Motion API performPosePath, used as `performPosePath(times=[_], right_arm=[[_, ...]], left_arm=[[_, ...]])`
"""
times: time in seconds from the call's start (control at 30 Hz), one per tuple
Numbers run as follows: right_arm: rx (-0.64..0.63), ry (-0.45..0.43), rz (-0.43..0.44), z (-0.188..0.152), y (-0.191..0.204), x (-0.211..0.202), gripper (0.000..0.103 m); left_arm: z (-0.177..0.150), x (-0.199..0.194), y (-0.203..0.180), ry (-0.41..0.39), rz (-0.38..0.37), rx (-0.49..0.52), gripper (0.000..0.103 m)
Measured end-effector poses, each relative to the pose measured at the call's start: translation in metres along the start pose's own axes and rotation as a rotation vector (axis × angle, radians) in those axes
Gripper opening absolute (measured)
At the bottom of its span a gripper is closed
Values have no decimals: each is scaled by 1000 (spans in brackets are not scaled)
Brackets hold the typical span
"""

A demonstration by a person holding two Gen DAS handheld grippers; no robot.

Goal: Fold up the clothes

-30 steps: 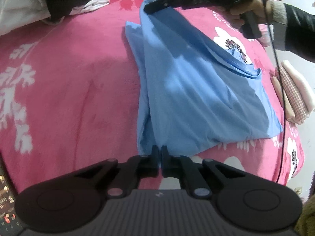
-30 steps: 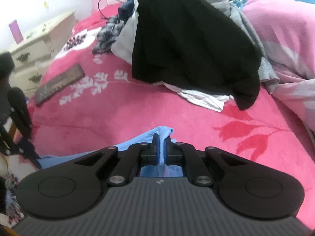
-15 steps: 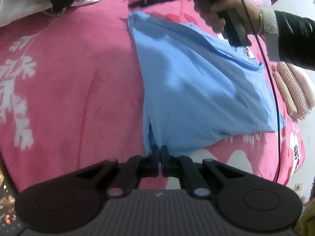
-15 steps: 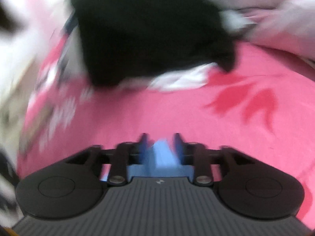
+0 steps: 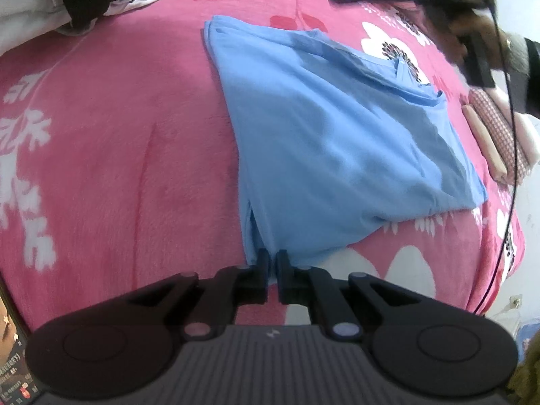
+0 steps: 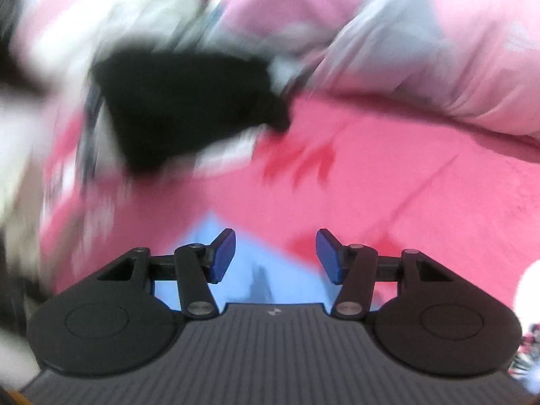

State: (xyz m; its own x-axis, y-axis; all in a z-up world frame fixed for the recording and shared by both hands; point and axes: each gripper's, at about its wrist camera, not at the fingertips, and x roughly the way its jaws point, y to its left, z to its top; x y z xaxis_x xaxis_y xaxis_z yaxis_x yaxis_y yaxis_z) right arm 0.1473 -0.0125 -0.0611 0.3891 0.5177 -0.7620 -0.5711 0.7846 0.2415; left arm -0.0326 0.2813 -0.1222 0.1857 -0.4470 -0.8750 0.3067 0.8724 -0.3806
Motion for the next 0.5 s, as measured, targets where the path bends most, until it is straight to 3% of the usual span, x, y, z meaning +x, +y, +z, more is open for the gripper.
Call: performPosePath(times=[0.07, 0.13, 0.17, 0.5], right_arm=[[-98, 72, -15, -16, 11, 3, 49], [-153, 126, -33, -28, 13, 12, 31], [-164, 138, -33, -32, 12, 16, 29], [-256, 213, 0, -27, 3, 40, 25]], left_arm=[[0, 1, -2, 4, 5, 12, 4], [1, 1, -4, 8, 12, 23, 4], [1, 2, -5, 10, 14, 27, 4], [4, 4, -9, 20, 24, 41, 5]])
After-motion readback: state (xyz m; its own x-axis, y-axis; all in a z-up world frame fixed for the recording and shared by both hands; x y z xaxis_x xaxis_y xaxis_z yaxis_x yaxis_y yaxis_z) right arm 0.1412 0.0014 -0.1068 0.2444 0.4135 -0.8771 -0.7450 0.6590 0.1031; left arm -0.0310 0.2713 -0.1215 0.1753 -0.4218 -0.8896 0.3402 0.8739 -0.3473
